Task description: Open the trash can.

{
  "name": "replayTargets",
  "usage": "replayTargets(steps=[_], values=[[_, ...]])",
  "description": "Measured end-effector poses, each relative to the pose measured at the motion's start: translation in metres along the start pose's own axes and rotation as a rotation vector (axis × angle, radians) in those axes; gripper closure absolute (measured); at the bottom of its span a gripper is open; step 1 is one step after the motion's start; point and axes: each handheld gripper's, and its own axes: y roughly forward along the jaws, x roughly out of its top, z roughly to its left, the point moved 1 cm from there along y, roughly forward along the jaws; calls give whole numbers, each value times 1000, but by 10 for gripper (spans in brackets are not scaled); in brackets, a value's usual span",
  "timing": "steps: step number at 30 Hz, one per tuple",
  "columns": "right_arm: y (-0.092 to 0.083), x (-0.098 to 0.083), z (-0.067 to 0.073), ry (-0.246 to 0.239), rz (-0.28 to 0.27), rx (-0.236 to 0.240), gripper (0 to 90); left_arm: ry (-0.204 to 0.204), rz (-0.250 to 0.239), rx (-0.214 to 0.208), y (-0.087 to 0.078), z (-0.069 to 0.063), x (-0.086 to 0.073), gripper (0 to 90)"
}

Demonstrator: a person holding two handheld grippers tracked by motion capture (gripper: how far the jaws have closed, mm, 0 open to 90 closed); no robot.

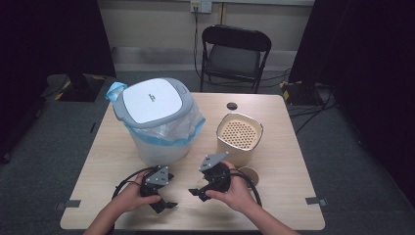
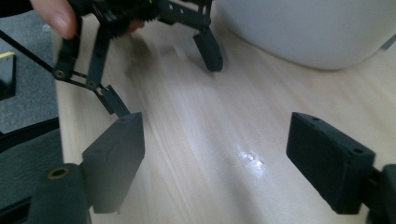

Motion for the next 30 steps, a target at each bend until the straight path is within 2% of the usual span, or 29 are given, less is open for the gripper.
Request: replayTargets(steps=[3,6,9,11,12,15,24,30], values=[[-8,7,-1,-14,8,-5,212,0,3,-1,0,0,0,0],[-22,20,-6,-42,42,-16,243,-1,-2,-2,0,0,0,0],[-29,25,-12,-24,50,3,242,0,-1,-2,0,0,0,0],[-34,28,-16,-25,53,-6,237,1,6,0,0,0,0,0],[-37,31,-19,-30,58,-9,237,-2,-6,-1,0,0,0,0],[-46,37,-27,-17,60,-12,233,1,3,0,0,0,0,0],[-70,61,-48,-43,62,-40,222,-1,-2,-3,0,0,0,0],[-85,78,-65,-41,37,-55,273,0,6,-6,-1,0,0,0]])
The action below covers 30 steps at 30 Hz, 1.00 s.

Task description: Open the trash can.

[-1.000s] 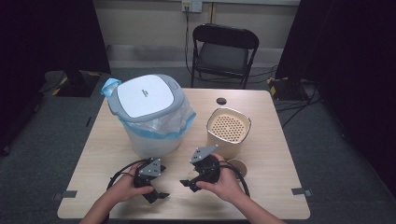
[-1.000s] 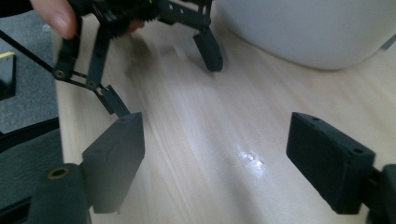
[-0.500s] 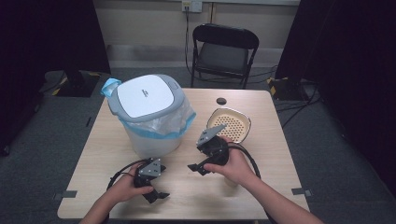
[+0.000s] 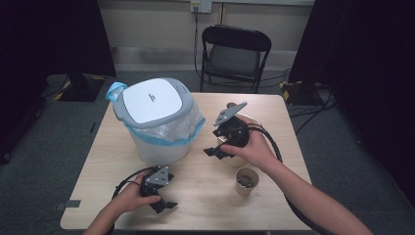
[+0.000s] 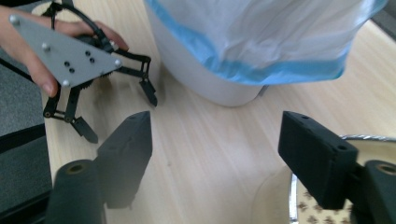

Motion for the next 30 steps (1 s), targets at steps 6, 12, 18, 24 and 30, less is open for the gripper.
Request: replayTargets(steps=[6,12,18,24,30], values=[[-7,9,-14,13,-13,-11,305,1,3,3,0,0,0,0],[-10,19,-30,23,4,-33,360,1,-4,-2,0,0,0,0],[-17,30,-48,31,17,-62,432,0,-8,-4,0,0,0,0],[-24,40,-62,44,5,-73,479,-1,-6,-3,0,0,0,0],[-27,49,-73,69,-8,-92,529,0,1,2,0,0,0,0]])
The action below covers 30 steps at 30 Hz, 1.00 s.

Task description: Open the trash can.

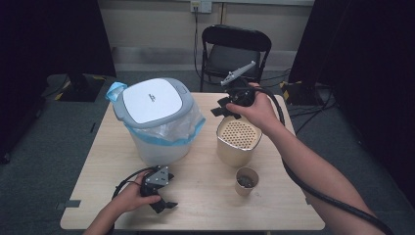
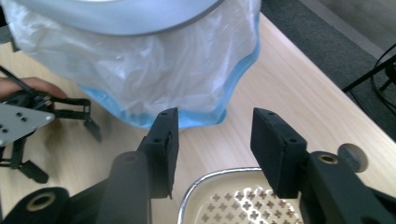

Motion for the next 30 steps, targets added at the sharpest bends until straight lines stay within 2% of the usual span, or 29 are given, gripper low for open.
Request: replayTargets(steps=[10,30], values=[[11,23,-14,-9,20,-25,580,-11,8,-12,0,-1,0,0],[24,71,-23,-31,0,-44,655,-9,-10,-14,1,-1,-1,0]])
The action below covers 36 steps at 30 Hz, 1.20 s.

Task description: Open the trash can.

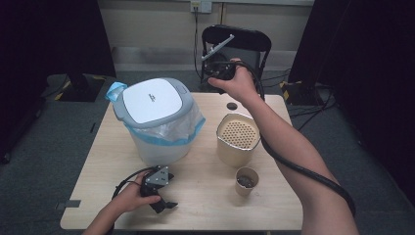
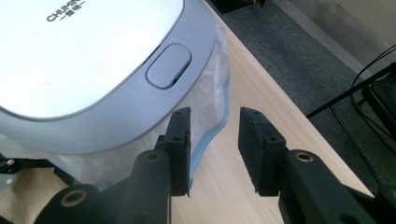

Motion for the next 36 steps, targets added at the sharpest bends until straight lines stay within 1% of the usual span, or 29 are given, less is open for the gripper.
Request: replayTargets(steps=[3,5,9,11,13,14,17,18,20,21,22,24,27,28,29,30,34,36], values=[[1,3,0,3,-1,0,663,0,3,2,0,0,0,0],[3,7,0,17,-8,1,677,-1,2,1,0,0,0,0],[8,10,0,23,-22,15,706,0,4,1,0,0,0,0],[13,11,2,26,-28,30,718,0,0,0,0,0,0,0],[15,11,2,21,-24,26,723,0,7,2,0,0,0,0],[18,11,3,28,-26,33,728,1,3,1,0,0,0,0],[20,12,3,26,-39,37,730,1,0,0,0,0,0,0],[22,14,2,31,-55,43,732,2,9,2,-1,0,0,0],[23,14,2,30,-58,43,733,0,1,0,0,0,0,0],[24,15,2,27,-62,44,733,1,4,0,0,0,0,0],[26,16,4,24,-66,55,732,0,8,3,-1,0,0,0],[29,17,7,21,-64,63,730,0,2,0,0,0,0,0],[34,16,8,19,-61,71,726,2,7,1,-1,0,0,0],[36,16,8,17,-66,73,726,1,1,0,0,0,0,0],[37,17,9,19,-66,75,723,2,7,1,-1,0,0,0],[40,17,10,23,-74,75,720,0,0,1,0,0,0,0],[43,19,9,35,-87,84,734,2,10,2,-1,0,0,0],[44,20,9,39,-87,88,738,1,5,1,0,0,0,0]])
